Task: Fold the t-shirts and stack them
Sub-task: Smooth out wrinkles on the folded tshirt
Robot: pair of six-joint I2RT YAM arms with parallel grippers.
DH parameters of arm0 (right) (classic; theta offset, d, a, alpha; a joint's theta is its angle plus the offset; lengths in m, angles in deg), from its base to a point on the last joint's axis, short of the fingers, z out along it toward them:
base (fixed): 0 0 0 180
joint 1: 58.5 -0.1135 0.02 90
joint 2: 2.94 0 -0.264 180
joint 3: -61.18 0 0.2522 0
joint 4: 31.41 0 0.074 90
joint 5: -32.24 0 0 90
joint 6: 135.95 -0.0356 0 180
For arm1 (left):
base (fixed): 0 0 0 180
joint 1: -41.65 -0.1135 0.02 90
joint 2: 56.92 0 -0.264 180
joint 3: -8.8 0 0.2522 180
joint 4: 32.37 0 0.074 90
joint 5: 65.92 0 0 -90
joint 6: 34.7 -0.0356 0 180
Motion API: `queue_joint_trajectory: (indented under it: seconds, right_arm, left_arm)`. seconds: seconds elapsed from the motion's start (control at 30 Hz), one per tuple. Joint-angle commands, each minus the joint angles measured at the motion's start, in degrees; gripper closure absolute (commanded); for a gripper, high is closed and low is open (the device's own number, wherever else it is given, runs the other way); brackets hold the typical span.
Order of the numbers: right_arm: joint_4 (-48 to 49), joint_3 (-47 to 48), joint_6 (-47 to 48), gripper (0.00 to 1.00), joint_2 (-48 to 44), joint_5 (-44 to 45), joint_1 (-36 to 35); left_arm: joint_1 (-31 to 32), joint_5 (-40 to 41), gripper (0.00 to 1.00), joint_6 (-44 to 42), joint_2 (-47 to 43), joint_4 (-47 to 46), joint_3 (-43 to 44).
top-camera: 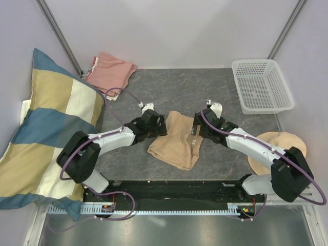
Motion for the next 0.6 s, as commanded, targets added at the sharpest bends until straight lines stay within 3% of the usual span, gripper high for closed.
queue_joint_trajectory:
  seconds: [0.0,0.27,0.57]
  right_arm:
    - [-3.72,4.97,2.35,0.02,-3.97,4.91,0.57]
    - [4.36,2.79,2.17,0.02,-6.52,-10.56,0.04]
    - [17.71,4.10,1.74,0.02,-1.27,-24.44,-1.02]
  left_arm:
    - [-0.11,-0.12,0.00,-0.97,-8.37,0.28,-4.86]
    - [-0.11,-0.56,0.00,2.10,-14.80,1.16,-10.59]
    - [-0.11,-0.64,0.00,3.95,-17.79,1.34,-14.36]
